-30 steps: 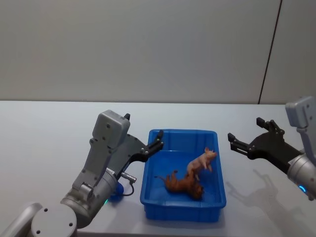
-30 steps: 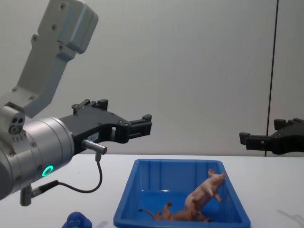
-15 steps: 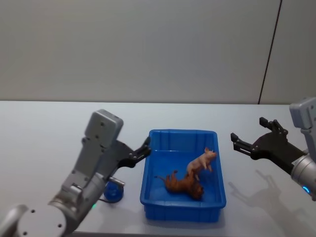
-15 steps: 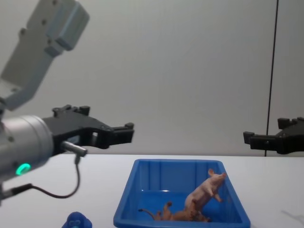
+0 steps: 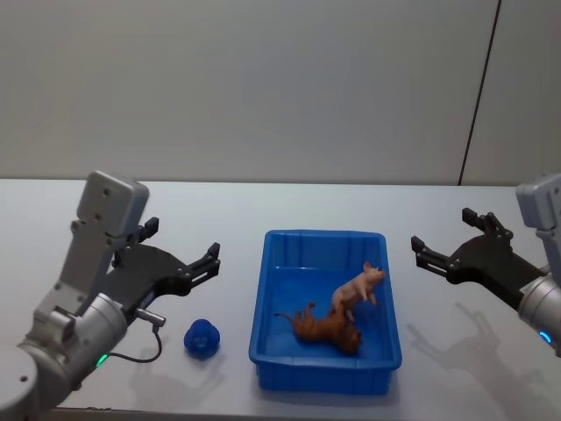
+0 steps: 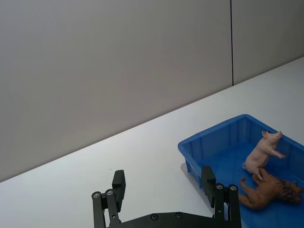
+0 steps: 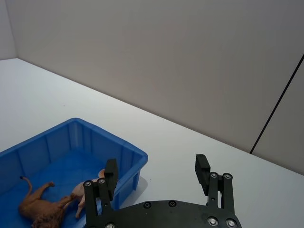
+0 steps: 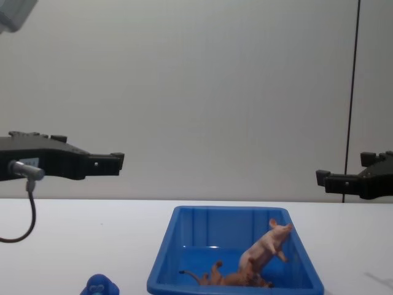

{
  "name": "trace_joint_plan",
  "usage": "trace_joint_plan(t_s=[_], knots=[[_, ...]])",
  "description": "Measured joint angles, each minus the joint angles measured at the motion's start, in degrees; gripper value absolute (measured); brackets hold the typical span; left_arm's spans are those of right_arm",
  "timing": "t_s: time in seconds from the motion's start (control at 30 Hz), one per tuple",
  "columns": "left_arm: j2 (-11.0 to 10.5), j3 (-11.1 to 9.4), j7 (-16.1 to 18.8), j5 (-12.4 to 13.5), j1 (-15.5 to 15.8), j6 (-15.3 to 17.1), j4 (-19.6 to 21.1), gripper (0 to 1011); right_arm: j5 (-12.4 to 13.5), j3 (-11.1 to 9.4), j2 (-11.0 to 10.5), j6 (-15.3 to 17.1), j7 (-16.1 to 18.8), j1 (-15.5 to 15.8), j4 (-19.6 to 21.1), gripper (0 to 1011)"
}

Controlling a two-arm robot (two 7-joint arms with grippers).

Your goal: Pick up the two dolls from the table and place them into the box.

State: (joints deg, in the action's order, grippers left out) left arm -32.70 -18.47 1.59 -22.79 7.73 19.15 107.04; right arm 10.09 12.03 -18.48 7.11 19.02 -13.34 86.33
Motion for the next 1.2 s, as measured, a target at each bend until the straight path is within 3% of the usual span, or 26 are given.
trace_joint_plan(t_s=[0.13,0.33,0.73,1.2], knots=[[-0.6,1.0,-1.9,-2.3,0.2,0.6,-1.0,1003,0.0,0.0,0.0,0.0,0.0,0.0,0.0,1001],[-0.6,1.6,-5.3,-3.3,1.6,0.8,-3.6,1003,0.0,0.0,0.0,-0.1,0.0,0.0,0.0,1001],[0.6,1.5,-13.3,-1.9,5.1,1.9,-10.4,1003,0.0,0.0,-0.1,-0.1,0.0,0.1,0.0,1001],[-0.6,0.9,-18.3,-1.7,3.2,1.2,-13.1,1003,0.0,0.0,-0.1,-0.1,0.0,0.1,0.0,1001]])
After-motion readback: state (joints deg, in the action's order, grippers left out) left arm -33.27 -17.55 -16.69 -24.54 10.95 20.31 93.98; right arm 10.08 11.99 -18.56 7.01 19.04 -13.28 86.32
